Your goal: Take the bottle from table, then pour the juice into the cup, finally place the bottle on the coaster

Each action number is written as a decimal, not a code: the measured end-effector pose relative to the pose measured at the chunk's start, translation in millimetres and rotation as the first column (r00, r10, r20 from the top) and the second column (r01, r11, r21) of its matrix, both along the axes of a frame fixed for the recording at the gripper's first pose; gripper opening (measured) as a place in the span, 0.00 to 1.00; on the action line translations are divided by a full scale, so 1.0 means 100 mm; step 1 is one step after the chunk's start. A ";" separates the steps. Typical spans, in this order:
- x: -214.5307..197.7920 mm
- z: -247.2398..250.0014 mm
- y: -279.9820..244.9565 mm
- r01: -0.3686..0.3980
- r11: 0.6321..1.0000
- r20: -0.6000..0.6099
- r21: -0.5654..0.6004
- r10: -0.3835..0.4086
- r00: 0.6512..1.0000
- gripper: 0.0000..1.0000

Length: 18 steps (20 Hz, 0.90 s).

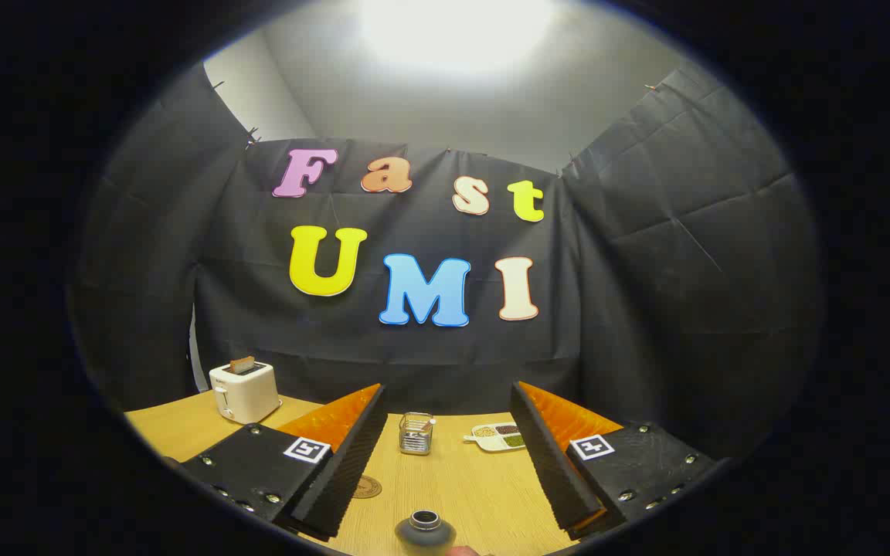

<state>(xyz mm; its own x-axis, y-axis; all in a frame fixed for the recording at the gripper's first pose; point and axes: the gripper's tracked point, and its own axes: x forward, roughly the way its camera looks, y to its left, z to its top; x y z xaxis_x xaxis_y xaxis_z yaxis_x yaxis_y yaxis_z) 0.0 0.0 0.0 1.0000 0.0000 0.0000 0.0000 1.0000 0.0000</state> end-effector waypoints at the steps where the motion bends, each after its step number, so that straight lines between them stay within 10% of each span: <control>1: 0.00 -0.01 0.00 -0.003 1.000 -0.001 0.005 0.003 1.000 0.97; 18: -0.05 -0.08 -0.02 -0.016 0.999 0.016 0.052 0.016 1.000 0.97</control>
